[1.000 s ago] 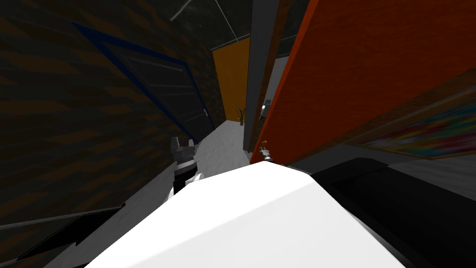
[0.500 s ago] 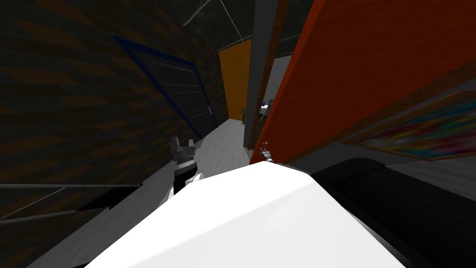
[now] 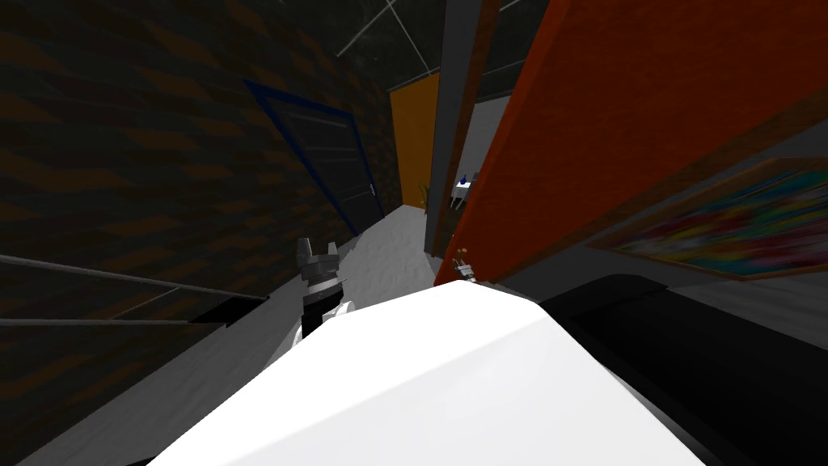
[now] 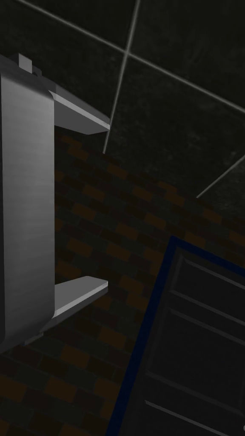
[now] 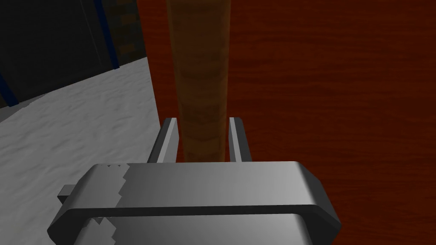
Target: Pull the door open
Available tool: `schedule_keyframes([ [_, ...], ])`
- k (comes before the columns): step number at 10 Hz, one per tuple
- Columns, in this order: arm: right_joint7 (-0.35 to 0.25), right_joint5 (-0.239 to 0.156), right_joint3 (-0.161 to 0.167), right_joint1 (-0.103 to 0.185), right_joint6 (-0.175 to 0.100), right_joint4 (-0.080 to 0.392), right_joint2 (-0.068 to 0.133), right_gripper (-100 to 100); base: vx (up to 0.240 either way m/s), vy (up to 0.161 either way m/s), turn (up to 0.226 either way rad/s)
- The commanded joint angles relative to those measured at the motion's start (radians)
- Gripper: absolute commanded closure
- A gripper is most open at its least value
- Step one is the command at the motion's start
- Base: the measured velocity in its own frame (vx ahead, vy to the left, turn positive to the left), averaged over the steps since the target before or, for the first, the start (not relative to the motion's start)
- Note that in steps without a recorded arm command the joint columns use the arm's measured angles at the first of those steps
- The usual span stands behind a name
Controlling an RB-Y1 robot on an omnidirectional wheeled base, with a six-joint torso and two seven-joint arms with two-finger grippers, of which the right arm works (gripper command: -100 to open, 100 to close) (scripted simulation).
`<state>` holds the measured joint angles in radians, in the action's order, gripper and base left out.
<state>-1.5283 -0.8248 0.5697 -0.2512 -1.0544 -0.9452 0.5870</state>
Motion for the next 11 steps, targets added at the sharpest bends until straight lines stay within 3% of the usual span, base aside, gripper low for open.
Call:
schedule_keyframes([
  [1,-0.022,0.013,0.024,-0.009,-0.030,0.011,0.012,100,-0.241,-0.072,0.166],
  [4,-0.053,0.028,0.054,-0.021,-0.067,0.021,0.035,100,-0.253,-0.044,0.130],
  [5,-0.048,0.026,0.049,-0.015,-0.062,0.026,0.029,100,-0.106,-0.004,0.016],
  [11,-0.103,0.049,0.099,-0.021,-0.128,0.069,0.060,100,-0.200,-0.047,0.136],
])
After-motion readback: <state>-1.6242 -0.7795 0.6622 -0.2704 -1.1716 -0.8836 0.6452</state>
